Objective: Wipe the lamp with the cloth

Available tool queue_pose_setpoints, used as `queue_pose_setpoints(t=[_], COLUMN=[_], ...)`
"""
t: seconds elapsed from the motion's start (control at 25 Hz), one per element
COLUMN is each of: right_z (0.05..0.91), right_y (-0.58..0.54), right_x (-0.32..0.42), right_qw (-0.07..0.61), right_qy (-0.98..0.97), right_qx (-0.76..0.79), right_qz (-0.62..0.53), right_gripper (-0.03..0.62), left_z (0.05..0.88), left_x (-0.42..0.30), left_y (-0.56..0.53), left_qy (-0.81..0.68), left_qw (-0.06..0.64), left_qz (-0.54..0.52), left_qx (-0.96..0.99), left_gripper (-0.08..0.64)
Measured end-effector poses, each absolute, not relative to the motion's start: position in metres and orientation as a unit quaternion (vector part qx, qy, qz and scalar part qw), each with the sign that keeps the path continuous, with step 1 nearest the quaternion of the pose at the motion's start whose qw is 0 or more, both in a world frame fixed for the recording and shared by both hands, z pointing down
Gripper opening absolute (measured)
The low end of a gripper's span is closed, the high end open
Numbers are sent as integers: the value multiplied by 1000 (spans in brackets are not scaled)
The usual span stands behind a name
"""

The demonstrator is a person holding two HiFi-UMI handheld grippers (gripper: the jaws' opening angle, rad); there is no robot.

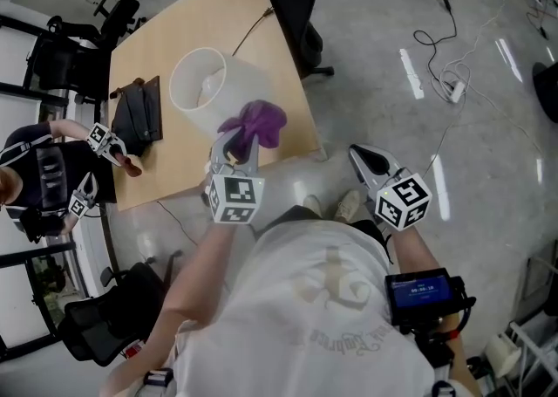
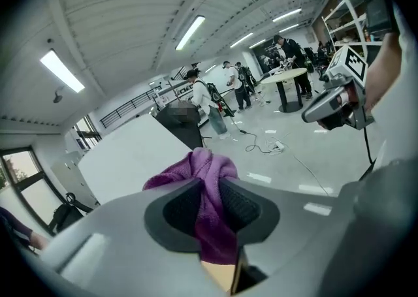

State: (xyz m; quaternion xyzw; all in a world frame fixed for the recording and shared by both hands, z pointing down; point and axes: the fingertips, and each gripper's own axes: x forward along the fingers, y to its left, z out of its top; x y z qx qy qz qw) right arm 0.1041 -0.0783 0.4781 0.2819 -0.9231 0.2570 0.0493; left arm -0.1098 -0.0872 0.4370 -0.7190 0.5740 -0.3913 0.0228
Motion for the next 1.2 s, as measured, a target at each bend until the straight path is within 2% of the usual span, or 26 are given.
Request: queue_pose_setpoints(t=[0.2,0.36,0.56,0.76,1.2], right_z=[483,472,466,464,463], right_y=[-78,-77,-57,-58,-56], right_x=[106,84,47,19,-4], right_qw=[54,60,64,72,103], right_qy=[-922,-922,-924,-927,-929], right_qx=[285,288,293,294,285], right_qz=[257,253,238,221,213], right_gripper=[14,14,14,14,14], left_z=[450,378,303,314,391], left_x=[-90,-103,-158,-202,-222], left_y=[-87,-85,-59,-62,-47], left_qy=[546,580,638,652,663], left_qw=[19,67,100,83,-42], left_qz=[-382,-292,-192,-166,-139], left_qx=[-746,-757,-739,-735,-734], left_gripper=[84,84,84,84,84])
